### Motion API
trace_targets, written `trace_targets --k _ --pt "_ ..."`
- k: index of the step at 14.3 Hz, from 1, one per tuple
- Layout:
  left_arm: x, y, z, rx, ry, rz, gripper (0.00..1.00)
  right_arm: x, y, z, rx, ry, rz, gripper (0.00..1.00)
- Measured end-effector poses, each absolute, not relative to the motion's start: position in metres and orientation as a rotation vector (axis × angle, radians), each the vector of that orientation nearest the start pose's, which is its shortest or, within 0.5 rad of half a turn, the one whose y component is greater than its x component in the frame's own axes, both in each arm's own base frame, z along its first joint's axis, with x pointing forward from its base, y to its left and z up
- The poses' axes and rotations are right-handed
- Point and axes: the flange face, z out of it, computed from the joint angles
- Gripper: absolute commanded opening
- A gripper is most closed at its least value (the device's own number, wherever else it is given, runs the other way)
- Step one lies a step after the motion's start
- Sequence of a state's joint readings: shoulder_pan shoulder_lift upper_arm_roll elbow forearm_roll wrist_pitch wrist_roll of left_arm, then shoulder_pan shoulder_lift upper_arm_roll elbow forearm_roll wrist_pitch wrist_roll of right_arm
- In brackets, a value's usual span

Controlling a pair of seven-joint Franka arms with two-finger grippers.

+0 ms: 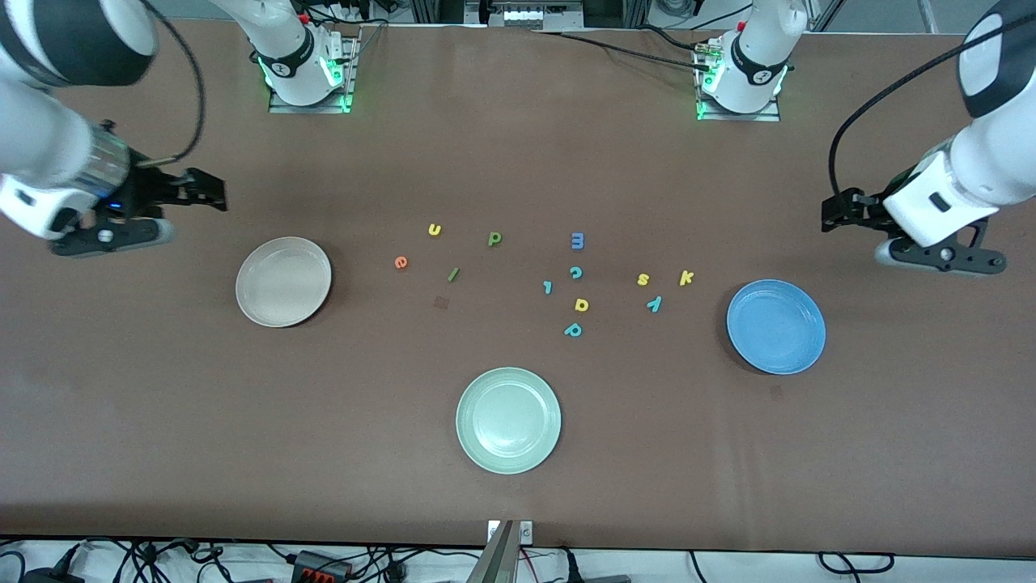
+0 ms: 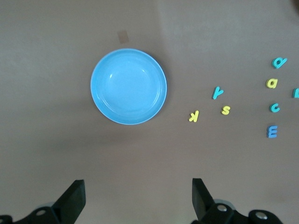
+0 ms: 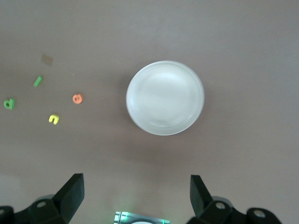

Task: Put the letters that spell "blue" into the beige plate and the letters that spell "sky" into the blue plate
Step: 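Reach the right gripper to orange e while the left gripper reaches yellow k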

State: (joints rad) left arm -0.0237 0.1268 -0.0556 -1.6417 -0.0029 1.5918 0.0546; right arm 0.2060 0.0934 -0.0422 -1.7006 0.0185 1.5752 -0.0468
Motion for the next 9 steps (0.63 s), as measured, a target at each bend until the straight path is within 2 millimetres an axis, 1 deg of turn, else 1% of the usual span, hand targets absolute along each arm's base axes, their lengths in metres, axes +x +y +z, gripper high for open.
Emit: trace_targets --k 1,3,4,5,7,9 --pt "0.585 -0.051 0.505 -3.125 0.226 0.320 1.00 0.556 0.117 0.498 -3.111 -0.327 0.384 1.00" --pt "0.597 -0.074 0.467 -3.117 0.270 0.356 1.00 0.551 0.157 0.468 -3.129 -0.323 0.419 1.00" --pt "0.602 -0.087 0.446 -3.115 0.285 0.349 1.00 0.549 0.171 0.452 -3.134 -0.330 0.424 1.00" --pt "0.603 -0.101 0.425 -3.112 0.291 0.346 1.00 0.548 0.181 0.436 -3.132 -0.347 0.430 1.00" --pt "0.591 -0.126 0.378 -3.101 0.317 0.359 1.00 0.546 0.196 0.400 -3.127 -0.380 0.435 1.00" --pt "0.573 -0.142 0.336 -3.095 0.350 0.348 1.00 0.544 0.209 0.365 -3.129 -0.398 0.445 1.00"
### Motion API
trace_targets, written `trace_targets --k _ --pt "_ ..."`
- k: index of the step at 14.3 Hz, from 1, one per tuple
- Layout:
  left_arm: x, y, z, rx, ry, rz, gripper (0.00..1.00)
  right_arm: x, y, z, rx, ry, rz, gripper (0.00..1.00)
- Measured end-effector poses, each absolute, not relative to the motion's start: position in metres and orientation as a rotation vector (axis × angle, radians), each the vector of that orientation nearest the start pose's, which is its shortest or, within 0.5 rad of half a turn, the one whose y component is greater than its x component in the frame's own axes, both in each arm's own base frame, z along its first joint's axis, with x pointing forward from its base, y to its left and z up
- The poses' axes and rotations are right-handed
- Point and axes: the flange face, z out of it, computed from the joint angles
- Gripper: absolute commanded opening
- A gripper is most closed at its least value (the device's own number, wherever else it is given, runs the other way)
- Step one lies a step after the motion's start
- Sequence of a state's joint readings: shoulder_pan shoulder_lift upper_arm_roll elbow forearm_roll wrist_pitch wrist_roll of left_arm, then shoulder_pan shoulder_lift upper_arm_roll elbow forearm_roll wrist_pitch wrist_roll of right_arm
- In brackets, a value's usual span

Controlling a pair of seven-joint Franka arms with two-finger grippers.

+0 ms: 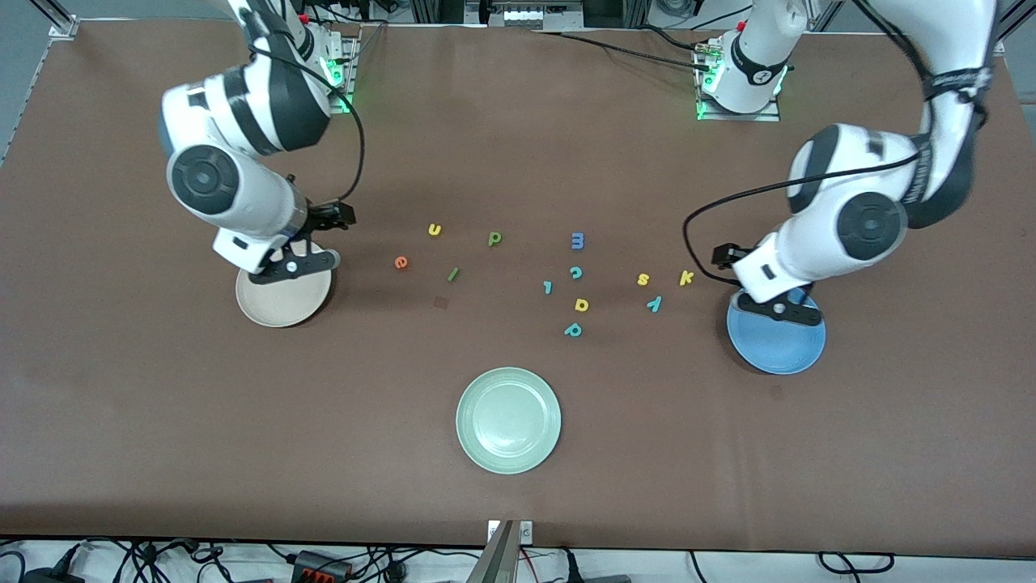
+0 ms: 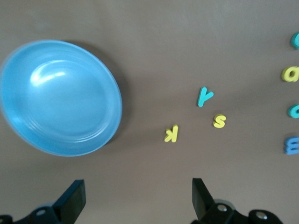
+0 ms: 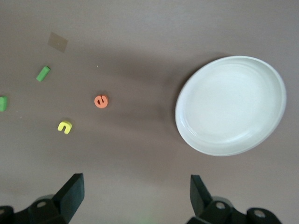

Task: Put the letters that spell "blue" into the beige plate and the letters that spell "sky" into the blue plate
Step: 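Reach the right gripper to orange e while the left gripper reaches yellow k, then grasp orange e with the right gripper while the left gripper grasps yellow k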

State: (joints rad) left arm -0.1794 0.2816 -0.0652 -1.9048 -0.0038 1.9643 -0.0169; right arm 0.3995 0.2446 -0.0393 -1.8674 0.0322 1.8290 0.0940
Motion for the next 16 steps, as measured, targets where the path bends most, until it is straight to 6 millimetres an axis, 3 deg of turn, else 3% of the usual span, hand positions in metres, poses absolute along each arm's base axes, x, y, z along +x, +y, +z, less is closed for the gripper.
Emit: trace_targets --k 4,7,11,13,16 --pt "0.540 -0.161 0.276 -3.106 0.422 0.244 1.00 0.541 0.244 0.306 -3.142 -0.428 0.450 1.00" --pt "0.514 -0.164 0.236 -3.117 0.456 0.142 1.00 0.542 0.256 0.264 -3.142 -0.428 0.423 1.00" --pt "0.504 -0.171 0.208 -3.088 0.538 0.105 0.91 0.538 0.273 0.221 -3.148 -0.363 0.368 1.00" --pt "0.504 -0.171 0.199 -3.088 0.542 0.108 0.85 0.532 0.284 0.209 -3.156 -0.352 0.358 0.90" --pt "0.504 -0.172 0.192 -3.092 0.544 0.092 0.72 0.527 0.284 0.195 -3.164 -0.344 0.387 0.81"
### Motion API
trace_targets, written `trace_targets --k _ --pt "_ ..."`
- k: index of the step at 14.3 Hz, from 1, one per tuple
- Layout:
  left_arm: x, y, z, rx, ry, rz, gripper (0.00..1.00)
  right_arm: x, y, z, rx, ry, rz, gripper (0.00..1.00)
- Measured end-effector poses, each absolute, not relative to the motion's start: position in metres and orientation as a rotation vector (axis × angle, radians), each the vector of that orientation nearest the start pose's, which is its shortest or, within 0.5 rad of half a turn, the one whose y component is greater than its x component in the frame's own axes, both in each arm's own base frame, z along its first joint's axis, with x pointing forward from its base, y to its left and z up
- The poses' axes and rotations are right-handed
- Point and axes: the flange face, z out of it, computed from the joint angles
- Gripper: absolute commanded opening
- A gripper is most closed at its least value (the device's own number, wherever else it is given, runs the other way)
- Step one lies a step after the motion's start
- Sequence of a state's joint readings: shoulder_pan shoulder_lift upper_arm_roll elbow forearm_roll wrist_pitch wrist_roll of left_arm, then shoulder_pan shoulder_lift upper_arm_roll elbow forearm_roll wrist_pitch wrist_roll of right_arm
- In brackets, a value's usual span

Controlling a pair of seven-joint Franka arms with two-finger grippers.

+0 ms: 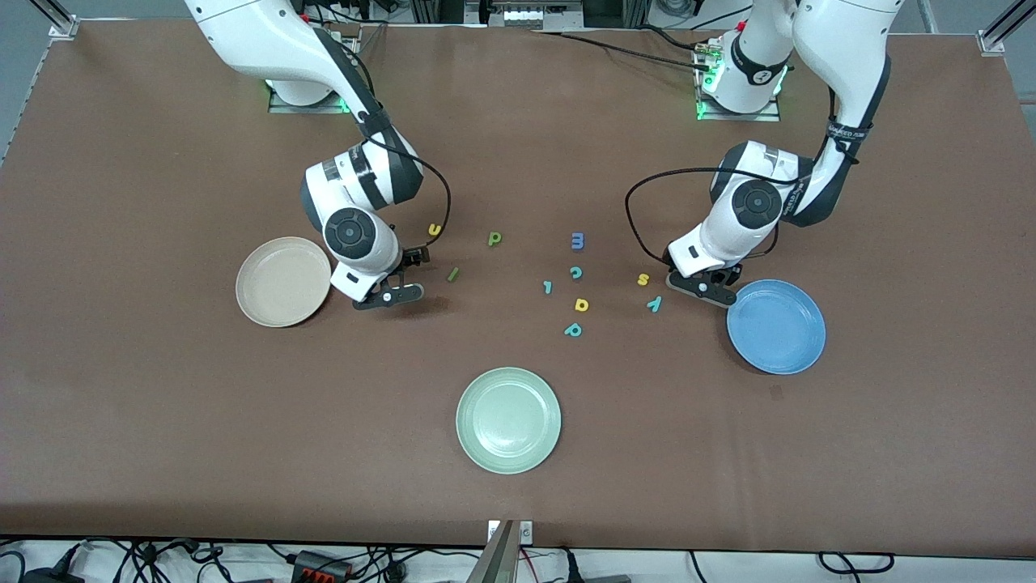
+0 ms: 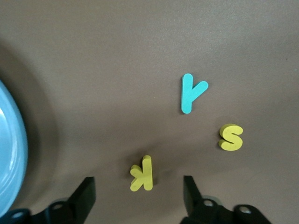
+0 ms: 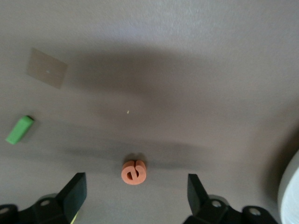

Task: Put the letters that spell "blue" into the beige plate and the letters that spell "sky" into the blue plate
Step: 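Grasp orange e with the right gripper while the left gripper grasps yellow k, then place e on beige plate while the left gripper places k on blue plate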

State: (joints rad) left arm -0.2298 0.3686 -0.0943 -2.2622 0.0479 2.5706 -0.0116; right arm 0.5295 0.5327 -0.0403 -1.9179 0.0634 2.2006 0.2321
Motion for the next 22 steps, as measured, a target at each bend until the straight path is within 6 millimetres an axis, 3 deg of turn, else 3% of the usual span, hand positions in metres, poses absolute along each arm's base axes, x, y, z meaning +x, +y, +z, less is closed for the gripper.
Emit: trace_targets --k 4,7,9,11,13,15,17,19,22 --pt "0.501 -0.171 0.181 -3.096 0.545 0.089 0.64 0.521 0.278 0.182 -3.168 -0.329 0.421 0.70" --pt "0.500 -0.171 0.172 -3.099 0.545 0.083 0.26 0.519 0.278 0.176 -3.153 -0.294 0.437 0.70" --pt "0.500 -0.170 0.171 -3.100 0.544 0.077 0.10 0.518 0.280 0.172 -3.151 -0.293 0.437 0.66" --pt "0.501 -0.170 0.172 -3.100 0.544 0.071 0.03 0.517 0.281 0.169 -3.151 -0.296 0.433 0.60" --pt "0.501 -0.170 0.172 -3.100 0.544 0.070 0.03 0.517 0.282 0.169 -3.151 -0.297 0.432 0.57" --pt "0.503 -0.171 0.176 -3.103 0.546 0.042 0.03 0.516 0.282 0.168 -3.152 -0.300 0.434 0.44" --pt "0.508 -0.171 0.189 -3.099 0.557 0.031 0.03 0.516 0.283 0.168 -3.151 -0.300 0.433 0.28" --pt "0.522 -0.163 0.216 -3.081 0.568 0.080 0.03 0.516 0.285 0.171 -3.148 -0.302 0.429 0.19" --pt "0.561 -0.137 0.272 -3.050 0.585 0.141 0.03 0.517 0.285 0.171 -3.148 -0.302 0.429 0.18"
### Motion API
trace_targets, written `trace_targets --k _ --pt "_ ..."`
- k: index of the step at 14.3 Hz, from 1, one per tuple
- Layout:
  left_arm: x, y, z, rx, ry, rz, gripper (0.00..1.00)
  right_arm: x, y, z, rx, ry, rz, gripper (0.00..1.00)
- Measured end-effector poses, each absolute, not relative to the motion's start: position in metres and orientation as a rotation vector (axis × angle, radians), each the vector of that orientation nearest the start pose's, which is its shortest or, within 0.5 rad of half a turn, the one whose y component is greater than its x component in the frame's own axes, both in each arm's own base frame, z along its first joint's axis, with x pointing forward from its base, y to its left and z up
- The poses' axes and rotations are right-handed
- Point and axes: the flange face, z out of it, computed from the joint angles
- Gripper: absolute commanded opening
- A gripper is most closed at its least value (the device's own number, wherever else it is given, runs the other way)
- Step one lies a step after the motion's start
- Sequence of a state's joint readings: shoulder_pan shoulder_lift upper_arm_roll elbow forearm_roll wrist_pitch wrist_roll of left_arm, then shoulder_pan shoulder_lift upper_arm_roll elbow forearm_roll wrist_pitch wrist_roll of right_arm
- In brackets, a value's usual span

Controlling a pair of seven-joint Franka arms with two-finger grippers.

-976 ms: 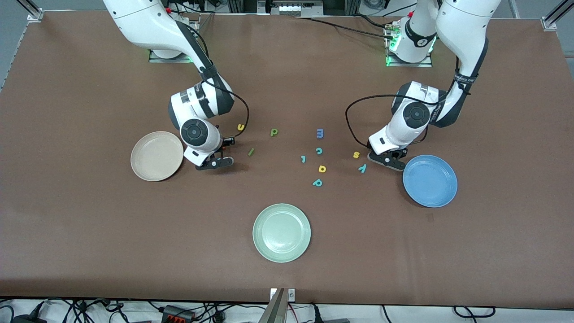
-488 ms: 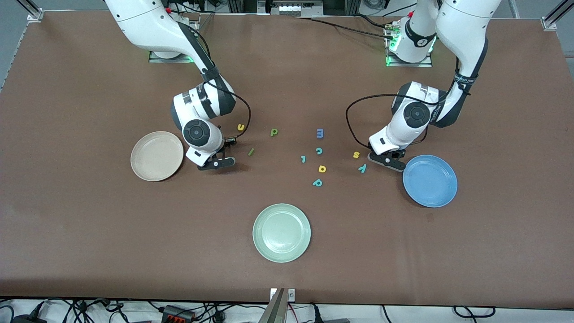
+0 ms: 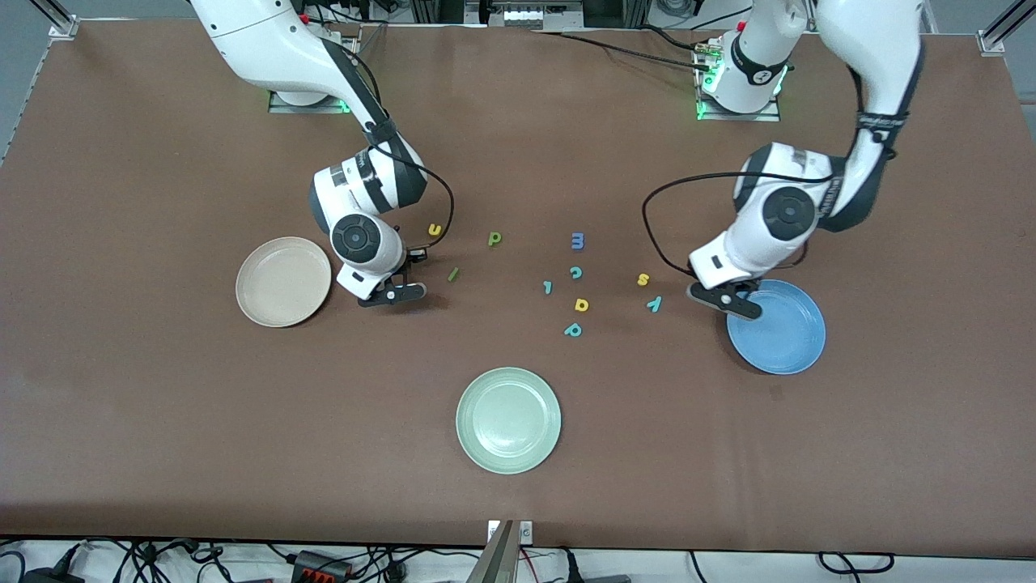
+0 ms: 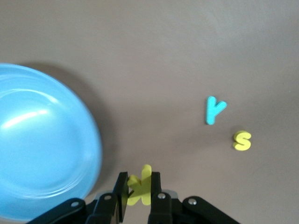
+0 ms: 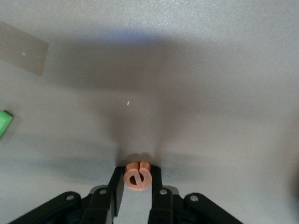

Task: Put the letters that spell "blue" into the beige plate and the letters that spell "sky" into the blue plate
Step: 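Place e on beige plate while the left gripper places k on blue plate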

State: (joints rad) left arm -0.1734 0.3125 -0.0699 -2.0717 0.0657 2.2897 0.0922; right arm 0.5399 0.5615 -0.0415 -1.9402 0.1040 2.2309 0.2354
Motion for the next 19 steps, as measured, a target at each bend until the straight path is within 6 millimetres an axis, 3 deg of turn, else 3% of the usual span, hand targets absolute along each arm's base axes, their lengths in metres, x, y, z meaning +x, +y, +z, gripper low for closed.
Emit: trace_targets --k 2,3,5,7,8,10,11,12,13,14,15,17,19 --pt "0.583 -0.105 0.290 -2.959 0.617 0.127 0.03 0.522 0.285 0.179 -3.149 -0.297 0.438 0.18" --pt "0.590 -0.085 0.288 -2.933 0.603 0.132 0.03 0.528 0.282 0.188 -3.151 -0.285 0.444 0.18" --pt "0.596 -0.049 0.265 -2.930 0.578 0.175 0.04 0.548 0.265 0.215 -3.150 -0.228 0.433 0.18" --pt "0.598 -0.037 0.236 -2.946 0.570 0.187 0.08 0.572 0.216 0.239 -3.133 -0.163 0.406 0.18" --pt "0.598 -0.035 0.223 -2.952 0.568 0.191 0.18 0.584 0.183 0.246 -3.121 -0.145 0.400 0.18" --pt "0.596 -0.033 0.206 -2.959 0.567 0.206 0.77 0.599 0.113 0.246 -3.095 -0.116 0.413 0.18" --pt "0.596 -0.033 0.203 -2.960 0.569 0.209 0.94 0.601 0.084 0.240 -3.084 -0.097 0.432 0.18" --pt "0.596 -0.034 0.203 -2.961 0.571 0.206 1.00 0.599 0.064 0.230 -3.074 -0.080 0.461 0.18" --pt "0.598 -0.036 0.205 -2.961 0.574 0.196 1.00 0.594 0.055 0.220 -3.069 -0.064 0.493 0.25" --pt "0.600 -0.041 0.210 -2.963 0.585 0.177 1.00 0.590 0.052 0.211 -3.065 -0.057 0.523 0.68" --pt "0.604 -0.050 0.217 -2.964 0.604 0.151 1.00 0.585 0.052 0.201 -3.063 -0.054 0.549 1.00" --pt "0.607 -0.077 0.234 -2.972 0.640 0.097 1.00 0.583 0.050 0.193 -3.062 -0.038 0.568 1.00" --pt "0.603 -0.114 0.246 -3.002 0.598 0.059 1.00 0.587 0.048 0.204 -3.061 -0.032 0.552 1.00"
